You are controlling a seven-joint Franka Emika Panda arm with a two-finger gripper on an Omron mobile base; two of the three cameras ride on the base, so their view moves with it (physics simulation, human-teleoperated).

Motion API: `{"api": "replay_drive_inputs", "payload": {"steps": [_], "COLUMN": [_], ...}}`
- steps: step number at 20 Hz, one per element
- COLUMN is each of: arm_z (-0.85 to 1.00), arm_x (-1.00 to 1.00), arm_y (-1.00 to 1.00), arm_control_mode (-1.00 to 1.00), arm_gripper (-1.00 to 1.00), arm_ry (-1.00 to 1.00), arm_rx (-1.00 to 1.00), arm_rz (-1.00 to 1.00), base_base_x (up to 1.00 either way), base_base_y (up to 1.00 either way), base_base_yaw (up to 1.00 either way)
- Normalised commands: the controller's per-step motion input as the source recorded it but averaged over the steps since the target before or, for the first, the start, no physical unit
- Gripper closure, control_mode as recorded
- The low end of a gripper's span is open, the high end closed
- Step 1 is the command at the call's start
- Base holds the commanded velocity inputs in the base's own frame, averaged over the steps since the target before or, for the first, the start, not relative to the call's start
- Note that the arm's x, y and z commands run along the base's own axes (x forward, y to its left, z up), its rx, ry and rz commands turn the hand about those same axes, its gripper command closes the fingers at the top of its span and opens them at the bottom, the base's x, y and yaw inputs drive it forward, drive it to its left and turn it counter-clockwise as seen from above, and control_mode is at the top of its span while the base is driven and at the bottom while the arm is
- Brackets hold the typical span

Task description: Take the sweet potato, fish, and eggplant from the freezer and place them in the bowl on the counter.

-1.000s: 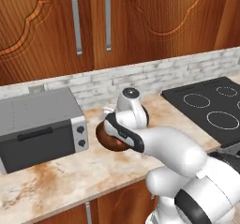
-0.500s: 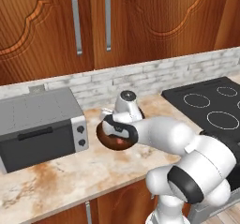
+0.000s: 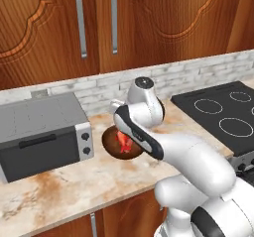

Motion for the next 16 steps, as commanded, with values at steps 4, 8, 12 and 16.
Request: {"api": "replay_drive_inputs", "payload": {"steps": [4, 8, 12, 16], "arm_z": [0.57, 0.01, -0.06, 0.0], "arm_x": [-1.0, -1.0, -0.25, 0.0], "arm_y": [-0.63, -0.71, -0.12, 0.0], "arm_control_mode": [-1.0, -1.0, 1.0, 1.0], "arm_gripper": [-1.0, -1.0, -1.0, -1.0], "arm_ry": [-0.1, 0.0, 0.01, 0.0], "arm_rx": [0.02, 0.05, 0.0, 0.0], "arm_rz": [0.0, 0.03, 0.05, 0.0], "base_base_x": [0.0, 0.0, -0.75, -0.97], "base_base_y": [0.0, 0.0, -0.34, -0.39], "base_base_yaw": [0.0, 0.0, 0.3, 0.67]}}
